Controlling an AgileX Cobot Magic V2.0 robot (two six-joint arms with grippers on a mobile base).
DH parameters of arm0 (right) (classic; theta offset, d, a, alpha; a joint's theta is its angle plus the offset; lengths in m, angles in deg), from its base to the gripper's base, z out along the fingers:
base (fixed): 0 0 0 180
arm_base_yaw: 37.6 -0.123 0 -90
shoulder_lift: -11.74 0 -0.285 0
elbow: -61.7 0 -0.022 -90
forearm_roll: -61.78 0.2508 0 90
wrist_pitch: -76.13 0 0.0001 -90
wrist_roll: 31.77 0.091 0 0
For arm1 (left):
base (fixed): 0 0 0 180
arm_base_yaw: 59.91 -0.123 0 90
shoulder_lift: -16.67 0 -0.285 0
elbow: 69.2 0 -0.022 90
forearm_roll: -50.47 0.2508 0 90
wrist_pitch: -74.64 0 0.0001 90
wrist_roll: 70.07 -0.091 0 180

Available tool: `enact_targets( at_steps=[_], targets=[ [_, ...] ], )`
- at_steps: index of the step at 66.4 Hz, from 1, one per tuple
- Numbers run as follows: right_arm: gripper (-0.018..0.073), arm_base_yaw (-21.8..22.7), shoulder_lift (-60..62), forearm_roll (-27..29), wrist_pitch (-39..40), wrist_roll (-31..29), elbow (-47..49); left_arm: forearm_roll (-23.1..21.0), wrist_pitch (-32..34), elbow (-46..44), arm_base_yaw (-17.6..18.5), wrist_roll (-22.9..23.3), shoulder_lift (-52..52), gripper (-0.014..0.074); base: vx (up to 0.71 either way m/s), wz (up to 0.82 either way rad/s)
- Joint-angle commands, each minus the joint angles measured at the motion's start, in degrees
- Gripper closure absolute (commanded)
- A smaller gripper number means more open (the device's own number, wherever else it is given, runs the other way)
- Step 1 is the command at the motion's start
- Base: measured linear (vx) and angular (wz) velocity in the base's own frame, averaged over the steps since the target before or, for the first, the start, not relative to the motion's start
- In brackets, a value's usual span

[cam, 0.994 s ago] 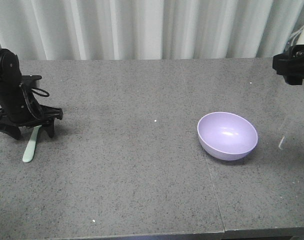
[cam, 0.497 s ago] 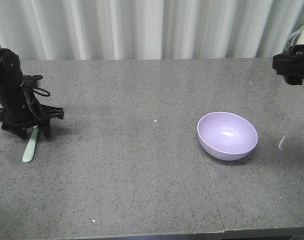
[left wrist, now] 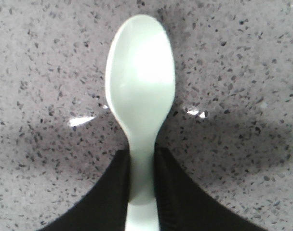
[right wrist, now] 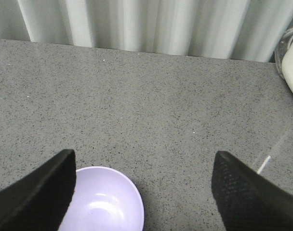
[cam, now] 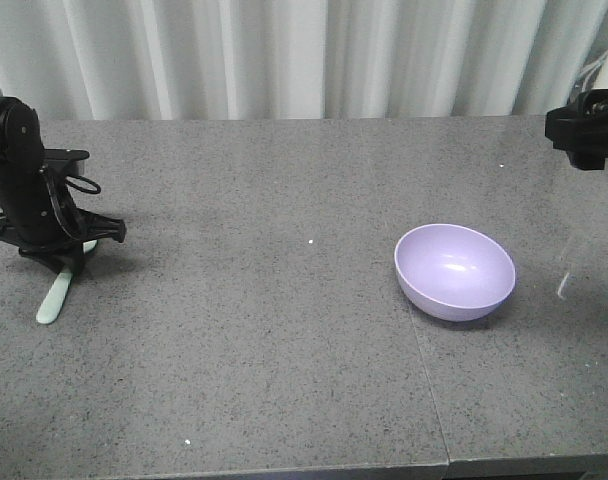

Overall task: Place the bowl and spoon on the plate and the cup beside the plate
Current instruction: 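Close the left gripper on the spoon handle and lift it, then lower the right gripper onto the rim of the lilac bowl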

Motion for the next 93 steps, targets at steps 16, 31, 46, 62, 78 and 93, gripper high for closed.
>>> enact_targets(
  at_steps=[16, 31, 46, 62, 78, 93],
  targets=[
    [-0.0010, -0.06, 1.30, -0.47, 4.63, -0.49, 1.93, 0.21, 17.68, -1.29, -0.03, -0.86, -22.79, 0.0604, 0.00, 0.00],
    [-0.0010, -0.06, 1.30, -0.47, 4.65, -0.49, 1.93, 0.21, 23.80, -1.24, -0.03, -2.33, -40.66, 0.0604, 0.00, 0.00],
    [-0.0010, -0.06, 1.30, -0.47, 5.16, -0.49, 1.93, 0.26, 24.41, -0.69, -0.03, -6.43, -52.30, 0.0603, 0.00, 0.00],
    [-0.0010, 0.00, 1.30, -0.66, 6.16, 0.17, 1.93, 0.26, 28.97, 8.91, 0.02, -6.36, -56.58, 0.0603, 0.00, 0.00],
    [-0.0010, 0.00, -2.47, -6.19, 5.70, 5.34, 1.93, 0.15, 30.69, 12.08, 2.44, -6.30, -56.97, 0.0603, 0.00, 0.00],
    [-0.0010, 0.00, -10.38, -8.87, -3.20, 8.46, 9.82, 0.15, 30.92, 12.08, 2.92, -6.24, -56.97, 0.0603, 0.00, 0.00]
  ],
)
